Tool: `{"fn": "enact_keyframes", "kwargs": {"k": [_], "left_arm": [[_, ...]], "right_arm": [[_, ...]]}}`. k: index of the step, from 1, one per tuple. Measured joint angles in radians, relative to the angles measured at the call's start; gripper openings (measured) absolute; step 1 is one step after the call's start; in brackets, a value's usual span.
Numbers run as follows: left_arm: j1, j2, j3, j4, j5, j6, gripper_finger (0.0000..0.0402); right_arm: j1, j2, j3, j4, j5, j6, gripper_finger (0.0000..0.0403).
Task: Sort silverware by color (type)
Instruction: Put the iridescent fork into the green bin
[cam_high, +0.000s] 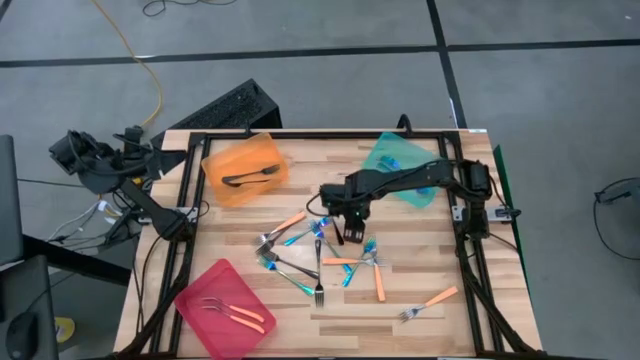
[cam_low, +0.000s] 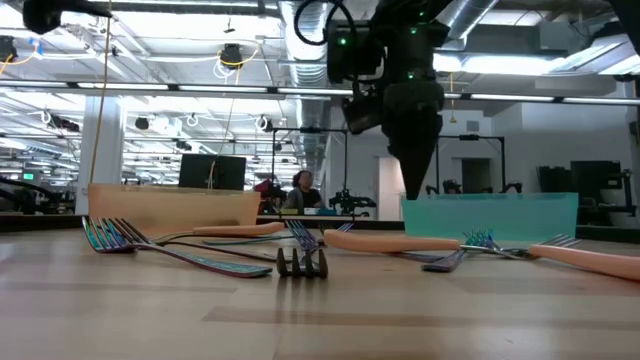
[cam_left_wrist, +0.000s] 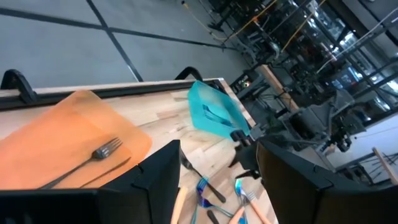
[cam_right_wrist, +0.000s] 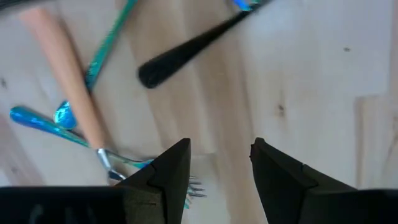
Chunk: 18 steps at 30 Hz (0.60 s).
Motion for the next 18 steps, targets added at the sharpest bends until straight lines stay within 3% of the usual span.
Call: {"fn": "enact_keyframes", "kwargs": {"k": [11, 18], "left_arm": [[0.000, 0.000, -0.051, 0.009, 0.026, -0.125, 0.0197], [0.000, 0.000, -0.080, 0.009, -0.014, -0.174, 0.0197]], "right_arm": [[0.096, 0.000, -0.163, 0.100, 0.002, -0.427, 0.0189], [0.105, -0.003, -0.241, 0.218, 0.010, -0.513, 0.0189]]}}
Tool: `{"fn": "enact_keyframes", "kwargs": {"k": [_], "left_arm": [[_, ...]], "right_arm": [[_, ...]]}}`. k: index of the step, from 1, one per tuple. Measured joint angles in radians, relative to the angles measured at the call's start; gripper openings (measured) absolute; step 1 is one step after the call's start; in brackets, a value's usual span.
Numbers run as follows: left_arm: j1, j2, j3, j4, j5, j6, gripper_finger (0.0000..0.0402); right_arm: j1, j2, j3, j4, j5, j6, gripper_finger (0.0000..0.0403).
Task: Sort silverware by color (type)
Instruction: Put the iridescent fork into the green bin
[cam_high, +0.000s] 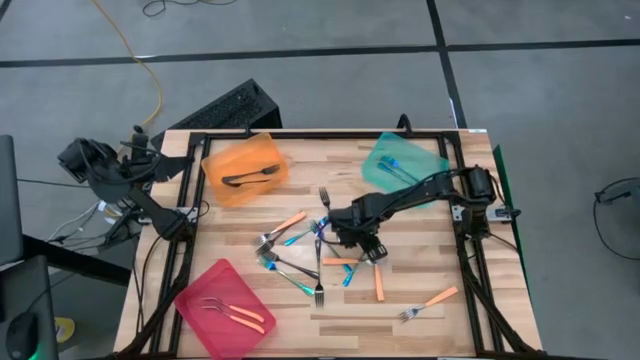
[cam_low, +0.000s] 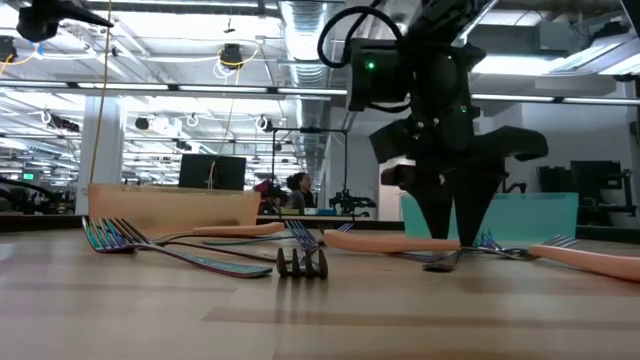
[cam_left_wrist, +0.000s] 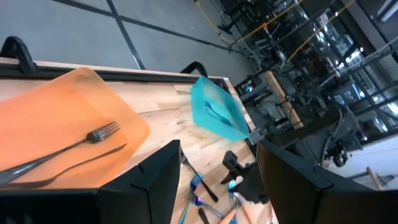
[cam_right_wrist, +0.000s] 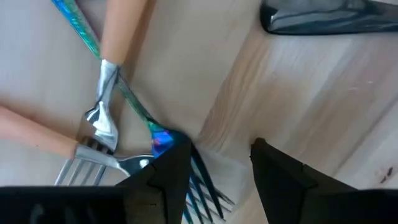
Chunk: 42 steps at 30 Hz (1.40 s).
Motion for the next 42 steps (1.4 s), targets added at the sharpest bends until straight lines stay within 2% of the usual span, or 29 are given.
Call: {"fn": "enact_keyframes", "kwargs": {"k": [5, 9, 12, 18, 26, 31, 36, 40, 42], "left_arm": [[0.000, 0.000, -0.018, 0.000, -0.040, -0.015, 0.0197], [0.000, 0.000, -0.025, -0.003, -0.105, -0.032, 0.0197], [0.000, 0.000, -0.025, -0.003, -0.151, -0.052, 0.0197], [0.000, 0.000, -0.025, -0.004, -0.172, -0.103, 0.0197], [0.000, 0.000, -0.025, -0.004, -0.149, -0.092, 0.0197], [0.000, 0.000, -0.025, -0.008, -0.138, -0.063, 0.0197], [0.000, 0.000, -0.025, -0.009, -0.073, -0.046, 0.0197], [0.000, 0.000, -0.025, -0.008, -0.042, -0.027, 0.0197], [0.000, 0.000, -0.025, -0.009, -0.037, -0.012, 0.0197]], "right_arm": [[0.012, -0.011, -0.007, 0.011, 0.013, -0.069, 0.0189], [0.020, -0.047, -0.008, 0.089, 0.171, -0.148, 0.0184], [-0.011, -0.085, -0.007, 0.128, 0.203, -0.159, 0.0174], [-0.060, -0.184, -0.007, 0.113, 0.154, -0.144, 0.0153], [-0.059, -0.284, -0.007, 0.088, -0.067, -0.217, 0.0144], [-0.012, -0.263, -0.006, 0.092, -0.066, -0.292, 0.0144], [0.056, -0.207, -0.006, 0.102, -0.061, -0.304, 0.0146], [0.107, -0.169, -0.006, 0.099, -0.057, -0.340, 0.0164], [0.132, -0.148, -0.006, 0.093, -0.018, -0.386, 0.0179]]}}
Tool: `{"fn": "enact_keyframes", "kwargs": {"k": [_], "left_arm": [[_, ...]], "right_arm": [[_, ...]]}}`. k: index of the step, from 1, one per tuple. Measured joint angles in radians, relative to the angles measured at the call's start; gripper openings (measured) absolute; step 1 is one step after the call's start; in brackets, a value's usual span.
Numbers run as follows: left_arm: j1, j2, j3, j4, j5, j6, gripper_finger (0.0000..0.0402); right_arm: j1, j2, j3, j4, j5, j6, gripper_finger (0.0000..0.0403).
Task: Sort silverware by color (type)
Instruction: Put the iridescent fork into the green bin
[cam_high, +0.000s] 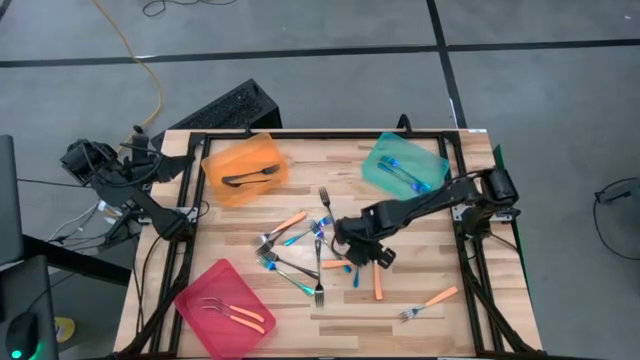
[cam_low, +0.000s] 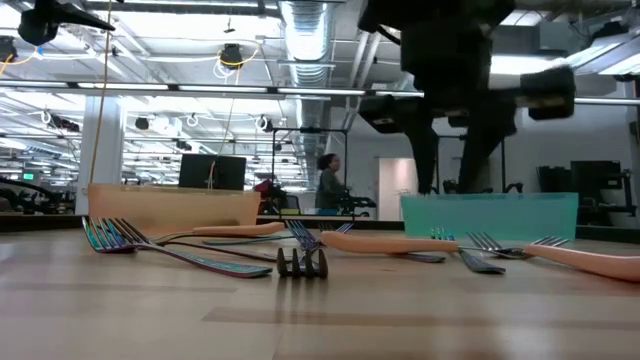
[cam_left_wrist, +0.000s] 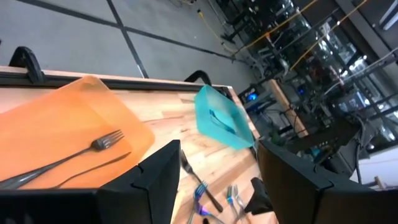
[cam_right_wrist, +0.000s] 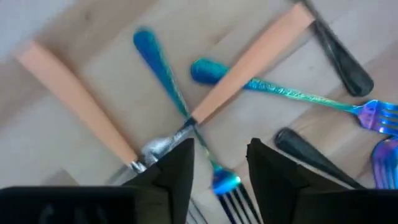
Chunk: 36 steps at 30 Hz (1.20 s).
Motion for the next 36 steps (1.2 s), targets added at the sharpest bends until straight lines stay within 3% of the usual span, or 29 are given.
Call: {"fn": "enact_keyframes", "kwargs": {"k": [3, 8, 26, 30, 36], "left_arm": [[0.000, 0.000, 0.000, 0.000, -0.001, 0.001, 0.0197], [0.000, 0.000, 0.000, 0.000, -0.004, 0.001, 0.0197], [0.000, 0.000, 0.000, 0.001, -0.036, -0.001, 0.0197], [0.000, 0.000, 0.000, 0.001, -0.037, -0.001, 0.0197], [0.000, 0.000, 0.000, 0.002, -0.038, -0.002, 0.0197]], "right_arm": [[0.030, 0.011, 0.000, -0.004, 0.096, -0.040, 0.0203], [0.022, 0.038, -0.001, 0.005, 0.113, -0.092, 0.0227], [-0.002, 0.150, -0.020, 0.035, 0.132, -0.157, 0.0222], [-0.009, 0.164, -0.021, 0.037, 0.131, -0.151, 0.0196], [-0.016, 0.165, -0.024, 0.023, 0.108, -0.143, 0.0110]]}}
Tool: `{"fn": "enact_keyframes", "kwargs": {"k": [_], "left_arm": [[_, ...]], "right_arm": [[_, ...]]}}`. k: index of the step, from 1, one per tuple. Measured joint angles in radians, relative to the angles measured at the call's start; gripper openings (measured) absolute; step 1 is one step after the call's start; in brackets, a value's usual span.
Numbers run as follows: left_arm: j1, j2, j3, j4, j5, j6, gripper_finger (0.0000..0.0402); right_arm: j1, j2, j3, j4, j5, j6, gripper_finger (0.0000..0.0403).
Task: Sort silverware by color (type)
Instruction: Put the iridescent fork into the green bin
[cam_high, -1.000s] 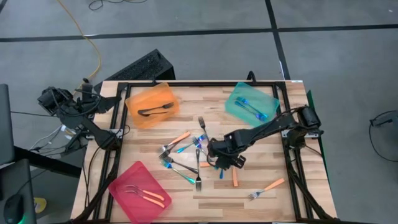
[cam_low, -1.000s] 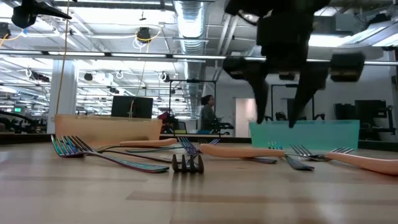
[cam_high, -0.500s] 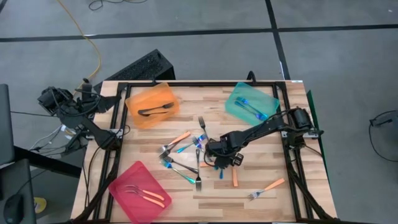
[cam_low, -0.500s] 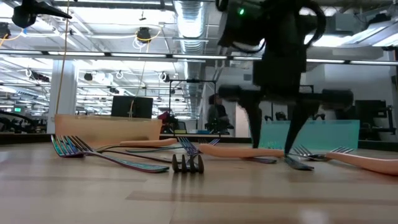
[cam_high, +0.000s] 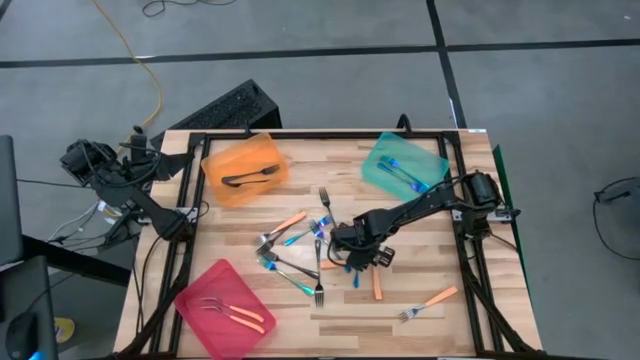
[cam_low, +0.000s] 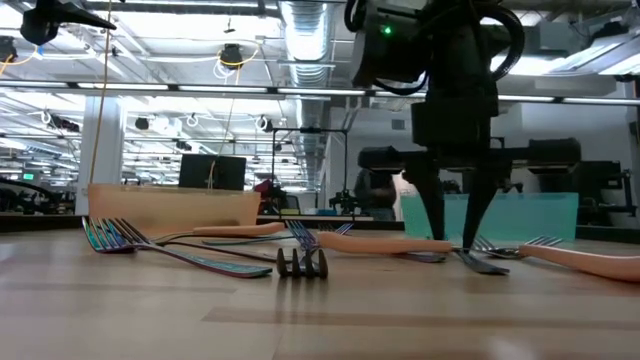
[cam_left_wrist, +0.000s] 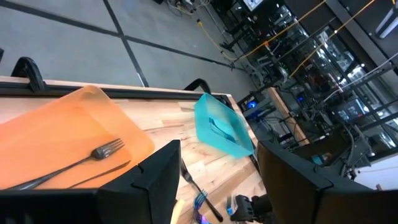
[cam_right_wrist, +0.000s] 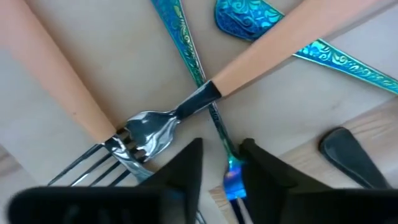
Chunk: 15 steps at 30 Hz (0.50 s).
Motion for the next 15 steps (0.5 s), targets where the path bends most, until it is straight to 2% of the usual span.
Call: {"fn": "enact_keyframes", "kwargs": {"k": [4, 8, 15], "left_arm": [[0.000, 0.000, 0.000, 0.000, 0.000, 0.000, 0.0197], [0.000, 0.000, 0.000, 0.000, -0.001, 0.000, 0.0197], [0.000, 0.000, 0.000, 0.000, -0.003, 0.000, 0.0197]], "right_arm": [[-0.001, 0.001, -0.001, -0.007, -0.019, 0.042, 0.0058], [-0.001, 0.002, 0.000, -0.013, -0.026, 0.083, 0.0027], [-0.013, 0.003, 0.000, -0.029, -0.031, 0.197, 0.0026]]}}
